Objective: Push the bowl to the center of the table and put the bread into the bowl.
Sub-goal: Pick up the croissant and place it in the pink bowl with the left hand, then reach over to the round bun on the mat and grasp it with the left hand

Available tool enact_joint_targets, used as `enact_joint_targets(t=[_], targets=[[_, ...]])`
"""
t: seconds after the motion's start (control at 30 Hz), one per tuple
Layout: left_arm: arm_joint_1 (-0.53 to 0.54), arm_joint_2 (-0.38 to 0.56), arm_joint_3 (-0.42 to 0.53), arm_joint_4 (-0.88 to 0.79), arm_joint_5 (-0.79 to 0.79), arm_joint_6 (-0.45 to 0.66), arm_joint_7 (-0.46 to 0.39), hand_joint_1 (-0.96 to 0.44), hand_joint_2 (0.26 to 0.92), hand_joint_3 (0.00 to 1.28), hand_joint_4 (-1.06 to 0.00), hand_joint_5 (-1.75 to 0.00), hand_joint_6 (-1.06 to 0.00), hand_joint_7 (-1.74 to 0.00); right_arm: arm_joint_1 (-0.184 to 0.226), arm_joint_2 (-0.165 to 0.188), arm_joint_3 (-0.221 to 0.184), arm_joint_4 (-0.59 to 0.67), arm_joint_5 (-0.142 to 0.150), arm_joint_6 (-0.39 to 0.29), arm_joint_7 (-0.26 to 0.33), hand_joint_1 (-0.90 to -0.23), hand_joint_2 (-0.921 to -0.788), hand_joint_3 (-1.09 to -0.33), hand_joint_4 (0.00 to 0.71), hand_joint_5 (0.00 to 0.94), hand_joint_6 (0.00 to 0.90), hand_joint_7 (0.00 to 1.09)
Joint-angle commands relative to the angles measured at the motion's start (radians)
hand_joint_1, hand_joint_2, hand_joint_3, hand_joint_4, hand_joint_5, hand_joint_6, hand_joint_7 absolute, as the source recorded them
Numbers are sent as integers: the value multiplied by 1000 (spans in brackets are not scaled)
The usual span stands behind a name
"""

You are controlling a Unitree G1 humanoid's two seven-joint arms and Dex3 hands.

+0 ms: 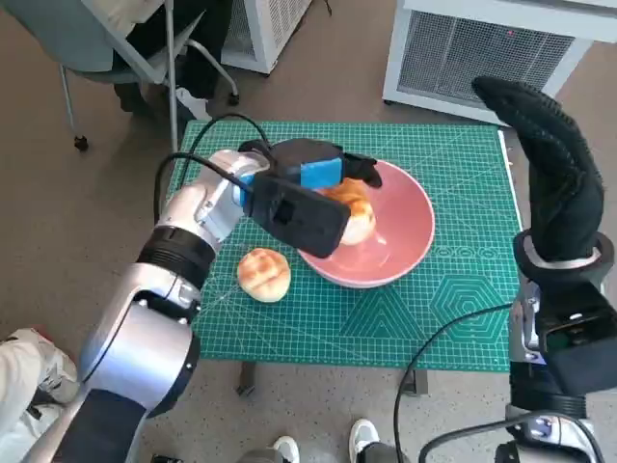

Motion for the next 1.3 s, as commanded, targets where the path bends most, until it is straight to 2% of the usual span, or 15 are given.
enact_joint_targets(t=[0.03,0.23,0.33,0.6,0.8,1.0,1.3], targets=[[32,57,20,-59,-30,-83,0,-407,856,28,-33,-17,-51,-302,29,2,4,-12,-5,16,-5,-584,-921,-811,274,0,-1,631],[67,131,51,-128,-74,-166,-28,-488,870,22,-97,-38,-73,-320,33,7,8,-25,-1,21,-4,-584,-921,-812,274,0,-1,629],[100,182,75,-180,-102,-219,-36,-517,888,12,-153,-36,-119,-307,36,8,9,-29,4,23,-2,-583,-921,-813,274,0,-1,628],[275,328,168,-381,-216,-306,-54,-497,891,1,-266,-42,-212,-283,42,6,14,-45,22,29,9,-585,-921,-812,273,0,-1,626],[408,408,216,-489,-263,-312,-54,-462,884,0,-298,-38,-246,-279,45,6,19,-57,30,33,14,-586,-921,-812,272,0,-1,626],[497,446,241,-525,-282,-312,-47,-466,887,1,-313,-22,-276,-252,39,7,26,-46,37,30,20,-586,-921,-811,272,0,-1,626],[575,463,248,-554,-268,-277,-40,-464,888,0,-326,-9,-319,-212,32,8,32,-28,56,27,36,-593,-921,-809,271,0,-1,625]])
